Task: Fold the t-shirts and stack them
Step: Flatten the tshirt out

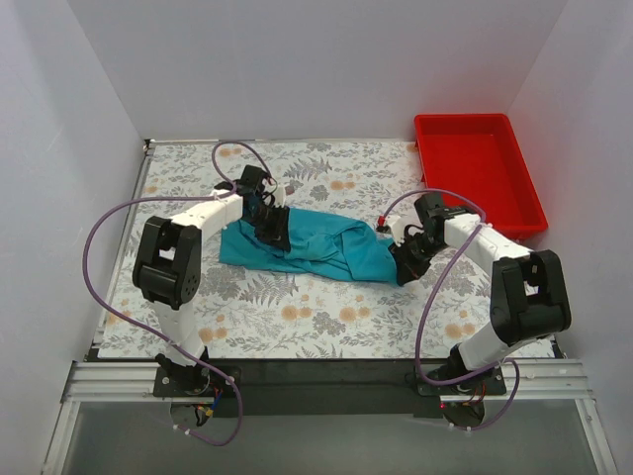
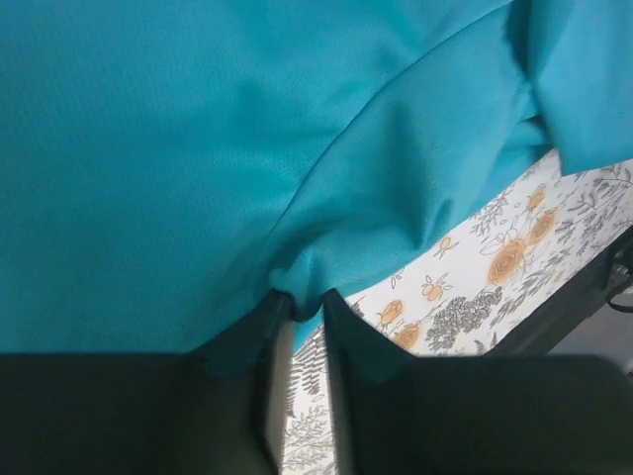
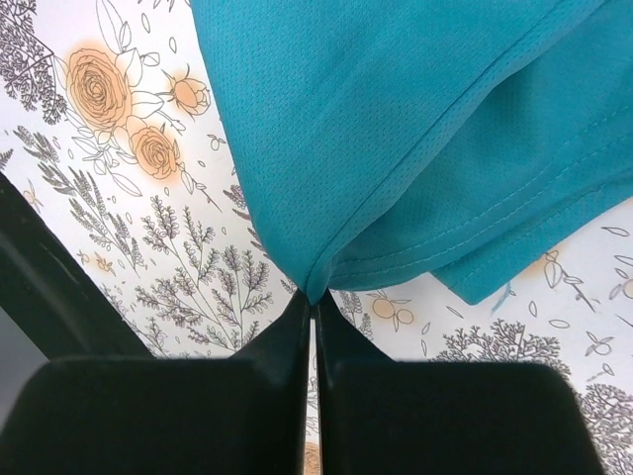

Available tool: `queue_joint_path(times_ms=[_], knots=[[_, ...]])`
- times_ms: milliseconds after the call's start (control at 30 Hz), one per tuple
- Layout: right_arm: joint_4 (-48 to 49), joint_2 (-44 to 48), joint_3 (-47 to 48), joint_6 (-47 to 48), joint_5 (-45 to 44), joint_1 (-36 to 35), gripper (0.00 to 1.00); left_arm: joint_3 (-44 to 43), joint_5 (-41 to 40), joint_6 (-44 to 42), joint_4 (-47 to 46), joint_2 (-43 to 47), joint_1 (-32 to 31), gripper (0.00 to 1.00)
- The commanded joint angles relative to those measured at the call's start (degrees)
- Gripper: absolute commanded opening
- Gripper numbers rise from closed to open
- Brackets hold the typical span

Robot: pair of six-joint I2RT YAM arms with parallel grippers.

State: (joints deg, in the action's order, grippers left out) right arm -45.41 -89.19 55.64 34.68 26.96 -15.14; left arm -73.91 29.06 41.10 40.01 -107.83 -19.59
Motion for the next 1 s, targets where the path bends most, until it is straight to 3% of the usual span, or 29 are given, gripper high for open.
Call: queue_joint_path(times_ms=[0,100,167,200,233,333,700,967], knots=[[-3.8,3.31,3.69,2.4,-1.9,-0.33,0.01,-9.39,1.88,0.73,1.11,3.94,1.39,0.08],[-4.16,4.02,4.91,4.08,-5.5,-0.07,0.01,-14.84,1.35,0.47,3.49,1.67,3.59,0.02],[-4.16,2.19,6.14,4.35,-5.78,0.11,0.01,-17.3,1.44,0.21,3.32,-3.06,4.3,0.04],[-4.16,0.87,7.11,4.26,-5.69,0.19,0.01,-19.06,1.35,0.29,3.15,-5.96,4.56,0.1],[-4.08,-1.49,9.29,3.91,-5.34,0.11,0.01,-22.91,3.0,0.56,3.84,-11.03,5.26,0.32],[-4.07,-2.92,11.07,3.47,-5.78,0.28,0.01,-24.26,5.03,1.08,4.11,-11.87,7.1,0.39],[-4.16,-3.8,12.39,2.94,-5.69,0.19,0.01,-9.25,10.22,2.67,0.42,4.82,10.19,0.43],[-4.6,-3.27,12.48,2.77,-6.04,0.28,0.01,-8.53,10.14,4.42,-1.25,0.26,10.19,0.42]])
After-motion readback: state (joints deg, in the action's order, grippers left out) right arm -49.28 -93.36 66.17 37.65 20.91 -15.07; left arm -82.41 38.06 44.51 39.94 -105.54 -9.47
